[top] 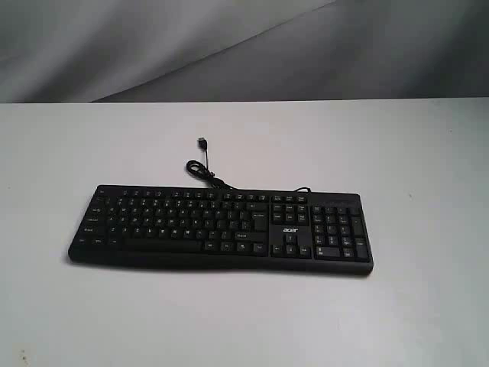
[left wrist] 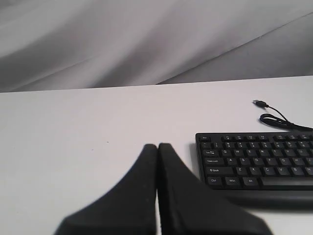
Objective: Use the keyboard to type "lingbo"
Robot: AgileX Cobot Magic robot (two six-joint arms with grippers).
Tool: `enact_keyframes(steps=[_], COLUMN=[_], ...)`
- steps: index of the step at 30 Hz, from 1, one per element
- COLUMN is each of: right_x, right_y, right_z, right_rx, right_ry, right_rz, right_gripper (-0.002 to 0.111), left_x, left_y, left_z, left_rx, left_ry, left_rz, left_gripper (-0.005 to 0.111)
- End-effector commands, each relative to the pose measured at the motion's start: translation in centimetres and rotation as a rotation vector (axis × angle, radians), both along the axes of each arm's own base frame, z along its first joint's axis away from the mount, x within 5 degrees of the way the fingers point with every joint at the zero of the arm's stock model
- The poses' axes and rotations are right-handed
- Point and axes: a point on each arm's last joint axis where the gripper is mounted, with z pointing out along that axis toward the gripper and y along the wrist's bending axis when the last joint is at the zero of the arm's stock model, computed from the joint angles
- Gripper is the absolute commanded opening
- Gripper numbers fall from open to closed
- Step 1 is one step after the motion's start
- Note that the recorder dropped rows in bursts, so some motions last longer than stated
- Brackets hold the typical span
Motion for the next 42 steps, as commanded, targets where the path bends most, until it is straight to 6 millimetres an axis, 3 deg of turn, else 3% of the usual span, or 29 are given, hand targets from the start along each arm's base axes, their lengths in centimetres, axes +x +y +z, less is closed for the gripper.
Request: enact_keyframes(steps=[1,9,13,18,21,25,29,32,35,37,38,42], right_x=[0.0,0.1,0.2,-0.2,-0.9,0.0,4.1,7.5,11.9,17.1,19.2,24.9], right_y=[0.0,-0.1,0.1,0.2,0.3,1.0,1.4,1.9,2.2,1.8,1.6,1.2], right_z=[-0.1,0.3,3.3,4.9,6.6,6.9,7.6,9.1,10.9,11.2,11.1,9.3], right_rx=[-0.006,-0.034,-0.053,-0.05,0.256,0.248,0.247,0.21,0.161,0.126,0.1,-0.068], right_ry=[0.0,-0.048,-0.37,-0.561,-0.772,-0.626,-0.364,-0.292,-0.22,-0.087,-0.03,0.159], right_rz=[-0.006,-0.006,0.008,0.017,0.068,0.126,0.163,0.235,0.297,0.291,0.276,0.205], right_gripper=[0.0,0.0,0.0,0.0,0.0,0.0,0.0,0.0,0.0,0.0,0.0,0.0], left_x=[0.0,0.0,0.0,0.0,0.0,0.0,0.0,0.0,0.0,0.0,0.0,0.0], left_y=[0.0,0.0,0.0,0.0,0.0,0.0,0.0,0.0,0.0,0.0,0.0,0.0], left_z=[-0.1,-0.1,-0.1,-0.1,-0.1,-0.1,-0.1,-0.1,-0.1,-0.1,-0.1,-0.1], left_rx=[-0.005,-0.005,-0.005,-0.005,-0.005,-0.005,-0.005,-0.005,-0.005,-0.005,-0.005,-0.005], left_ry=[-0.006,-0.006,-0.006,-0.006,-0.006,-0.006,-0.006,-0.006,-0.006,-0.006,-0.006,-0.006], left_rz=[0.0,0.0,0.0,0.0,0.0,0.0,0.0,0.0,0.0,0.0,0.0,0.0], left_gripper=[0.0,0.0,0.0,0.0,0.0,0.0,0.0,0.0,0.0,0.0,0.0,0.0])
